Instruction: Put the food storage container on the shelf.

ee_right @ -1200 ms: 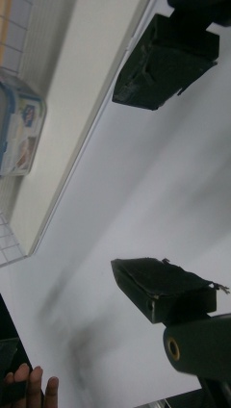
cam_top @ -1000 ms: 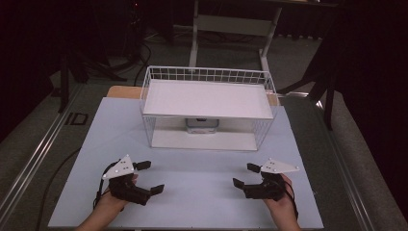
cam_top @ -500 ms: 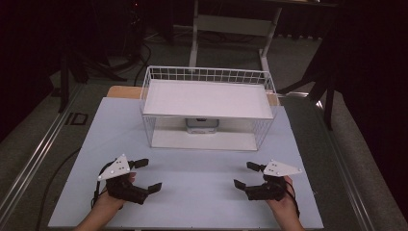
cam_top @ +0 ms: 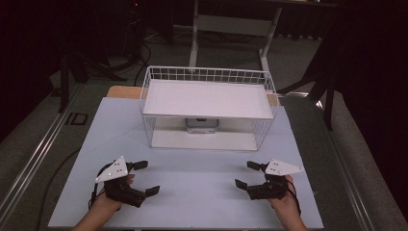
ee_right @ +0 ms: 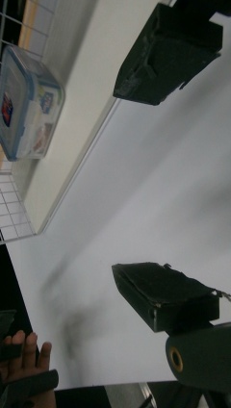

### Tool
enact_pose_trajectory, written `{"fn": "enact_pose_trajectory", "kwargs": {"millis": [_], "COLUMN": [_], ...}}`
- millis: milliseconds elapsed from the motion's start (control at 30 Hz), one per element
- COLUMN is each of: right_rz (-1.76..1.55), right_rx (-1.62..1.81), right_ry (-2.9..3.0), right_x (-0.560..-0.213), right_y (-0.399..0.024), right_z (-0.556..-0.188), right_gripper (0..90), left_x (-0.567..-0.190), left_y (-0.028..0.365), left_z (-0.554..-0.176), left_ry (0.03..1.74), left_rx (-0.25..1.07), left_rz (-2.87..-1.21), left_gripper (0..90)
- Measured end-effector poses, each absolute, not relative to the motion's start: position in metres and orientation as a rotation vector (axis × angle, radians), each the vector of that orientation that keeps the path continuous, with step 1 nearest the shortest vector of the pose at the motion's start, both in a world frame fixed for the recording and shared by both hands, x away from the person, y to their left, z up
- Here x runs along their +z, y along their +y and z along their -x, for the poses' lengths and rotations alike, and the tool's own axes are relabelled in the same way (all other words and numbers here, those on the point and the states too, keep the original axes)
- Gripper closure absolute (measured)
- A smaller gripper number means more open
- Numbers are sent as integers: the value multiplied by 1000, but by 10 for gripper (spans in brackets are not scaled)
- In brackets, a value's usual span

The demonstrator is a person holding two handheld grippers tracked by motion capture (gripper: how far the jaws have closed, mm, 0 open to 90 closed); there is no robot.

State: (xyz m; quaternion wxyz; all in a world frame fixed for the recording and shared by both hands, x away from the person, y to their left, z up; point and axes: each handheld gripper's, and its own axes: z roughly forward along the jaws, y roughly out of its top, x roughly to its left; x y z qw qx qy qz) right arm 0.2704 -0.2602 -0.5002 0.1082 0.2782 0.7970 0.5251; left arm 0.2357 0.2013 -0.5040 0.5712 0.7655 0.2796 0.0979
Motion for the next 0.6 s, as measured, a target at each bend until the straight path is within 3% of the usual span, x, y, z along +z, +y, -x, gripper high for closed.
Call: {"fn": "enact_pose_trajectory", "kwargs": {"millis": [600], "right_rz": [-823], "right_rx": [1536], "right_ry": [2401], "right_x": [-511], "right_y": [-261], "right_z": [-280], "right_gripper": [155], "left_x": [-505], "left_y": [201], "left_z": [-237], "left_ry": [654], "left_rx": [213], "left_rz": [-1798], "left_gripper": [16]}}
